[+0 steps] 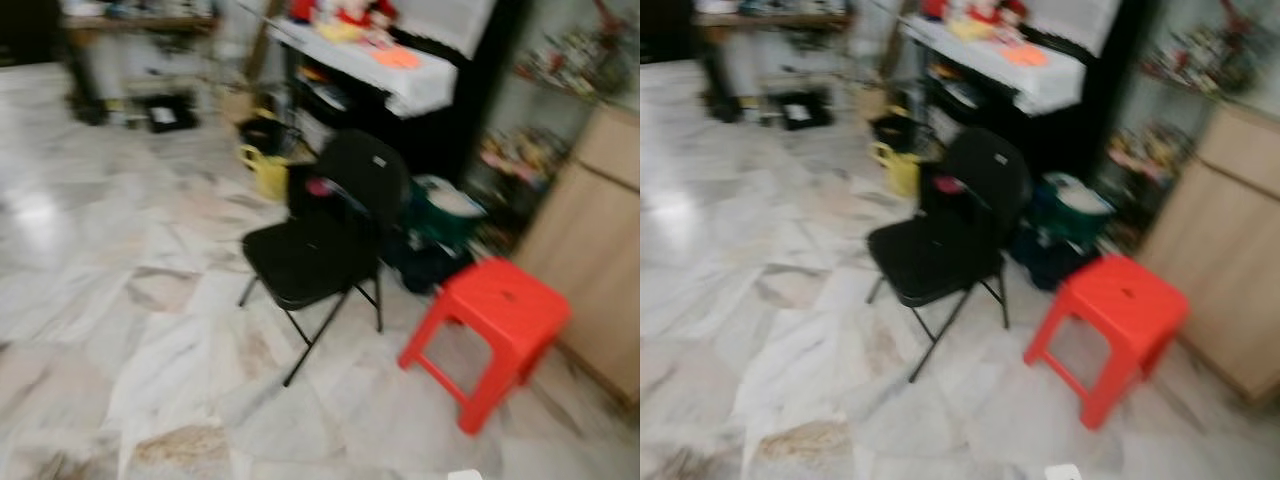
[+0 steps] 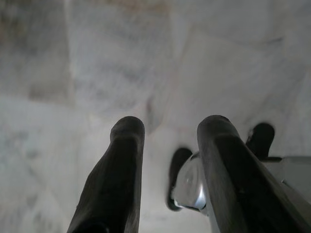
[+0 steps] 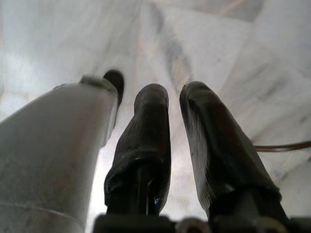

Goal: Setting the table

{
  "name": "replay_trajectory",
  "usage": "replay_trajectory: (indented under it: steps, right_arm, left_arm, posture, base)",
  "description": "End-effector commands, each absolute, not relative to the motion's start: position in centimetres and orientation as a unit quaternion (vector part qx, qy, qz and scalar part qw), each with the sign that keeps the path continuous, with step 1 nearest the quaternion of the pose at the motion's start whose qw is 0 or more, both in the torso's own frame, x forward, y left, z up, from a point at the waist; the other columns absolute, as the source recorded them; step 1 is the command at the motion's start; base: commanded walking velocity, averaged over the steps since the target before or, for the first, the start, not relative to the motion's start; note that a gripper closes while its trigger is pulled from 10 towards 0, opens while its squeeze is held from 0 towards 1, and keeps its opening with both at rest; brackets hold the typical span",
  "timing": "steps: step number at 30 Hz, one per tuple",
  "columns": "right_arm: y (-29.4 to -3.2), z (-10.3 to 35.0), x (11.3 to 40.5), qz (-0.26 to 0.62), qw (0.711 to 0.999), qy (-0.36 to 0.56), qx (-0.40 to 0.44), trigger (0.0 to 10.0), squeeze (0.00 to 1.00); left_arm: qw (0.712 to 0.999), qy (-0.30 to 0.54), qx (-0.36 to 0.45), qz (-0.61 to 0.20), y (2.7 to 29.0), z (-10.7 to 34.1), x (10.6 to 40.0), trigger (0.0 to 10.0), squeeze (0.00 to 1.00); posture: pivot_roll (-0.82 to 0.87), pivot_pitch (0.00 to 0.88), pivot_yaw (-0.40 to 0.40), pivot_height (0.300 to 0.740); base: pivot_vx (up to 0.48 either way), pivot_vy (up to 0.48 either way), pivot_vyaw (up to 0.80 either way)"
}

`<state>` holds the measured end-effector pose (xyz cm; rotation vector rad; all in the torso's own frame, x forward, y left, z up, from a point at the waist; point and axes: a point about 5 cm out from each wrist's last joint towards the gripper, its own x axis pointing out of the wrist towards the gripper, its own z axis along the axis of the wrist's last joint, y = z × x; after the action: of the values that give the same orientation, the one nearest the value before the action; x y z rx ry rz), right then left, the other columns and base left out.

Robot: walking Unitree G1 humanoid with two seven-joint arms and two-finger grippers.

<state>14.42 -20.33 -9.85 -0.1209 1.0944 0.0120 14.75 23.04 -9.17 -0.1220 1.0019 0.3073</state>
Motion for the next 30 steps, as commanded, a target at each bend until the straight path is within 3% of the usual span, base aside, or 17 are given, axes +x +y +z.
replay_trajectory:
  steps: [1, 30]
  right_arm:
    - [-14.97, -7.86, 20.06, -0.034, 0.888, 0.443, 0.121, 10.0, 0.00]
    - [-15.10, -8.01, 19.79, -0.027, 0.886, 0.450, 0.107, 10.0, 0.00]
  left_arm:
    - [0.859, 0.505, -0.002, 0.087, 24.50, -9.77, 11.39, 10.0, 0.00]
    - [0.858, 0.507, 0.000, 0.087, 24.44, -9.85, 11.14, 10.0, 0.00]
  posture:
    - [0.14, 0.094, -0.053, 0.740]
    - [0.13, 0.056, -0.046, 0.740]
  base:
    - [0.000, 0.000, -0.79]
    - [0.000, 0.000, -0.79]
